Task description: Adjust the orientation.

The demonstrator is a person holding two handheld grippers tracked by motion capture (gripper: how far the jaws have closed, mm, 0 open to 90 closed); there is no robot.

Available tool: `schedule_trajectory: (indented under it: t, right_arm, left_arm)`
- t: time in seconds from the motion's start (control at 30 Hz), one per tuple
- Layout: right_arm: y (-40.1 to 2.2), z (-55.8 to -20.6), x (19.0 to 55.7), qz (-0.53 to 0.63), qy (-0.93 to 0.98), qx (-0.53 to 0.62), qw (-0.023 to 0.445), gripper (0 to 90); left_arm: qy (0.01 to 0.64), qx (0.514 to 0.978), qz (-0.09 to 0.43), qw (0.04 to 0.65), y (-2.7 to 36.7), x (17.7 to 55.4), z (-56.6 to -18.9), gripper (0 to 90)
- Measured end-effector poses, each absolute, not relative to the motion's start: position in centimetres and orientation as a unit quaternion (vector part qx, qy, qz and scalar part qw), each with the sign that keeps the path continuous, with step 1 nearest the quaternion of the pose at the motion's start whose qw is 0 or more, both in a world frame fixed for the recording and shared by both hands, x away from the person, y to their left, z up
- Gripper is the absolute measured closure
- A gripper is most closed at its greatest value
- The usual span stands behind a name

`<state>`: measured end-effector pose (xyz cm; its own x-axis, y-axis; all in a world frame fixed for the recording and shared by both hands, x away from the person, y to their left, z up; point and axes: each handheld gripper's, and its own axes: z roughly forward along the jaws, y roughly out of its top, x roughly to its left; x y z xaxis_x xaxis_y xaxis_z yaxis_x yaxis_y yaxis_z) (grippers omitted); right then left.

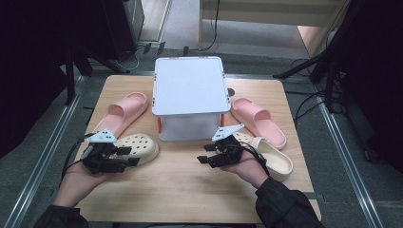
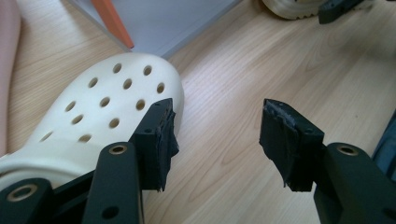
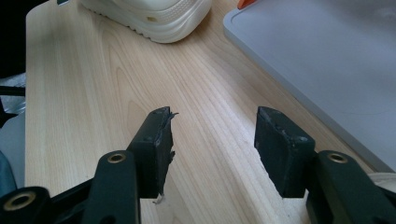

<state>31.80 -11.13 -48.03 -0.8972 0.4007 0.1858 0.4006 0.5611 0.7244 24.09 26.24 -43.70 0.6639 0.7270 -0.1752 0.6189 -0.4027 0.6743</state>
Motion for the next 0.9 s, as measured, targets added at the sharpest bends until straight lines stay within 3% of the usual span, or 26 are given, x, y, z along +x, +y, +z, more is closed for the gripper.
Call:
schedule_trajectory:
  t: [0.53, 0.9]
  right_arm:
    - [-11.1, -48.1, 32.0, 0.407, 0.885, 0.226, 0.011, 46.8]
    - [-10.8, -48.3, 31.8, 0.4, 0.889, 0.224, 0.01, 49.7]
  left_arm:
    - [0.439, 0.811, 0.101, 0.373, 31.3, 23.1, -44.2, 43.6]
    - [0.464, 0.795, 0.073, 0.383, 31.9, 24.2, -47.0, 44.3]
